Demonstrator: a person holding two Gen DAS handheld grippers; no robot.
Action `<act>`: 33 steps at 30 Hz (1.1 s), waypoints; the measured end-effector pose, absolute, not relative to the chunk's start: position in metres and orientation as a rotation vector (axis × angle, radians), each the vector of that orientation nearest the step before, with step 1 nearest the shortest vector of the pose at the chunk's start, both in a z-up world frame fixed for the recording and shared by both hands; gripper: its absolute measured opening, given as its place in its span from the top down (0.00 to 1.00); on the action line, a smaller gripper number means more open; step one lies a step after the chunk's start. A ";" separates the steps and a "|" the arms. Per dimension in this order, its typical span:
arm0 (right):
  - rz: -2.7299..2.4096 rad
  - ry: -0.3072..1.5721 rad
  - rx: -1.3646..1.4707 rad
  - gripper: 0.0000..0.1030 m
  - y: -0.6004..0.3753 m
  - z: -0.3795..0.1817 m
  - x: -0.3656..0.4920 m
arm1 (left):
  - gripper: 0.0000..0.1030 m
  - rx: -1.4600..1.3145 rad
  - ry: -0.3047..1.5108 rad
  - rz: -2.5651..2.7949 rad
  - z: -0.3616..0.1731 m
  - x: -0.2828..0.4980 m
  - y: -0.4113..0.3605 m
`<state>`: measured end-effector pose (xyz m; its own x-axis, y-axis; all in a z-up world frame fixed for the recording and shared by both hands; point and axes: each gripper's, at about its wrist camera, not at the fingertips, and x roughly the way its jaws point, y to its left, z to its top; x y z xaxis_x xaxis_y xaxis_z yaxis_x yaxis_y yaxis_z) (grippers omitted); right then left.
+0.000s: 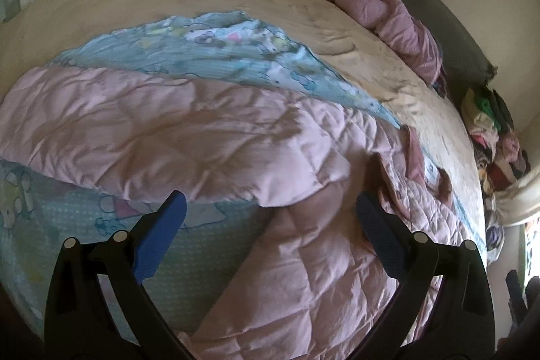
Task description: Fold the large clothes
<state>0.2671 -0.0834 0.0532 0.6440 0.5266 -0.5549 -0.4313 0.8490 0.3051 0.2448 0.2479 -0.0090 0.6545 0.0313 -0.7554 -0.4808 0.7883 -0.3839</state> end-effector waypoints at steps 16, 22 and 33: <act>0.695 0.682 -0.011 0.05 0.022 0.051 0.274 | 0.09 -0.717 0.782 0.539 -0.019 0.214 0.317; 0.760 0.677 -0.088 0.05 0.059 0.047 0.274 | 0.09 -0.729 0.751 0.672 -0.019 0.196 0.340; 0.834 0.734 -0.109 0.05 0.096 0.025 0.270 | 0.09 -0.928 0.730 0.820 -0.047 0.158 0.395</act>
